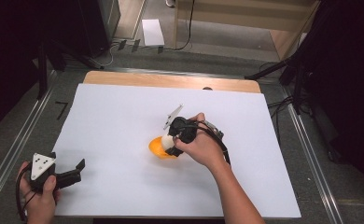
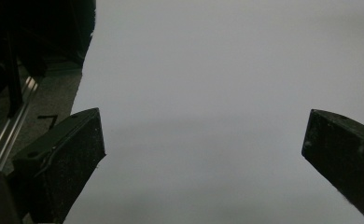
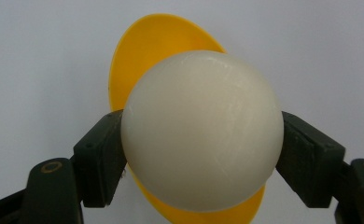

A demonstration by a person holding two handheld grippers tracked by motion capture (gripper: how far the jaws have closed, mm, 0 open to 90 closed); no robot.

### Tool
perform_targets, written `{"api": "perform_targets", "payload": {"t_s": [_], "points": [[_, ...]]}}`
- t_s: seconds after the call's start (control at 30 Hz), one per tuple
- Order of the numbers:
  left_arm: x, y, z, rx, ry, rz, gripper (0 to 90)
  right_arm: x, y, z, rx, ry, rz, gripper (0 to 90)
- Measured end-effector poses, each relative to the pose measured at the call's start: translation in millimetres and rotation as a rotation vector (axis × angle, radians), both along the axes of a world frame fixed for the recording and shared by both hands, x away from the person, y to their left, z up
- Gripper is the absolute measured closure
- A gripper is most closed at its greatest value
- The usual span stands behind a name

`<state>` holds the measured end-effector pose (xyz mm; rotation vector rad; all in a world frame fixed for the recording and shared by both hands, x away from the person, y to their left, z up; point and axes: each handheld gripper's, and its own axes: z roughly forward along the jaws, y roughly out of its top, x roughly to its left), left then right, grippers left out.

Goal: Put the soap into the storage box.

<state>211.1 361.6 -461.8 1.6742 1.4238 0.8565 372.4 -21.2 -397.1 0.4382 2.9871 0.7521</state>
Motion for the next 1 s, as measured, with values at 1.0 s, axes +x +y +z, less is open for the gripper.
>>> {"api": "perform_targets", "payload": {"t_s": [1.0], "points": [[-0.1,0.0,-0.1,-0.001,-0.002,0.000,0.0,-2.4,-3.0,2.9,0.023,0.007,-0.014,22.2]]}}
